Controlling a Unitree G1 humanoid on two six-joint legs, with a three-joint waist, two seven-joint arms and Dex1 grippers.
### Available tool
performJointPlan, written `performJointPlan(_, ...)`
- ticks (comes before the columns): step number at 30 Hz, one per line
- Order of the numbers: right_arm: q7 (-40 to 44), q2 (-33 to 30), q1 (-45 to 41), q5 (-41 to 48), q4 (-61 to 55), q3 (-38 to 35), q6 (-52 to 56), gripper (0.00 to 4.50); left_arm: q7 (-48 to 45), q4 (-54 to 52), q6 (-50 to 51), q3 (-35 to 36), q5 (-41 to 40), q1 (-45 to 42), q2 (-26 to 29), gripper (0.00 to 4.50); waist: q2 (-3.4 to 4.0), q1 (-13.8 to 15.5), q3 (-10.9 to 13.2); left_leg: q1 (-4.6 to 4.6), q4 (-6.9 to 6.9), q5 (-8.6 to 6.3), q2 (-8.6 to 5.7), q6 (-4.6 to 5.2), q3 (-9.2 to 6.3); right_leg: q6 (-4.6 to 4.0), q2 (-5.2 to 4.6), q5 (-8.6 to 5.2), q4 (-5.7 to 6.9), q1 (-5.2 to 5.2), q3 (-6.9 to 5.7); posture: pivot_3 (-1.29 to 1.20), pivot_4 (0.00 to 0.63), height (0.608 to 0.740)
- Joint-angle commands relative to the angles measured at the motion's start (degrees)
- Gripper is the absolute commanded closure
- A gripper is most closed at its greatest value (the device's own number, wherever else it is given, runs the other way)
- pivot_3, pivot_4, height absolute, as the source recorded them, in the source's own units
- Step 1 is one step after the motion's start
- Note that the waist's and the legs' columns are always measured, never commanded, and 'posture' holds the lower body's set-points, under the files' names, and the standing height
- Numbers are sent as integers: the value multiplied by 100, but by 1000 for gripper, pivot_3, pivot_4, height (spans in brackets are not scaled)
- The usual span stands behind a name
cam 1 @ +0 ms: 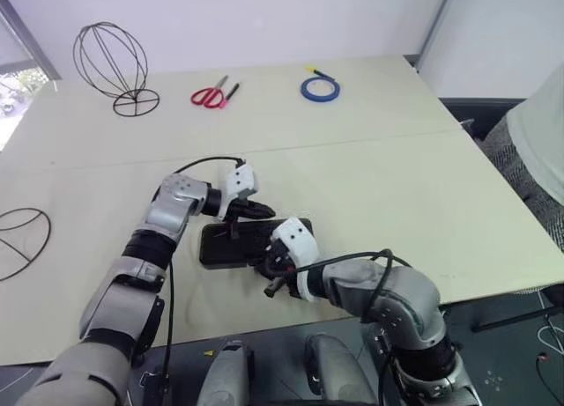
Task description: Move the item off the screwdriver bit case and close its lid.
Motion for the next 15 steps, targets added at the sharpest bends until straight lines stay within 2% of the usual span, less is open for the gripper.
performJointPlan(1, 344, -85, -66, 443, -454, -352, 337, 4469, 158, -134, 102, 136, -41, 70, 123, 4500, 0, -4, 0, -1, 0, 0, 0, 0, 0, 0, 0, 0, 0, 0, 0, 0, 150, 740)
performJointPlan(5, 494, -97, -120, 703, -679, -833, 639, 4469, 380, -402, 230, 367, -150, 147, 310, 4500, -1, -12, 2, -10, 0, 0, 1, 1, -2, 0, 2, 0, 0, -9, 0, 0, 150, 740)
performJointPlan(8, 844, -181, -246, 1168, -1054, -1660, 1019, 4469, 770, -1036, 811, 994, -516, 309, 664, 4500, -3, -15, 7, -20, 1, 0, 4, 1, -2, 0, 2, 0, 2, -19, 0, 0, 150, 740)
performJointPlan(15, 942, -481, -941, 1269, -761, -3073, 1076, 4469, 1558, -3677, 3018, 2204, -1856, 1354, 1029, 4500, -1, 2, 8, -23, 1, 0, 4, 1, -3, 1, -6, 1, 1, -20, 0, 0, 150, 740)
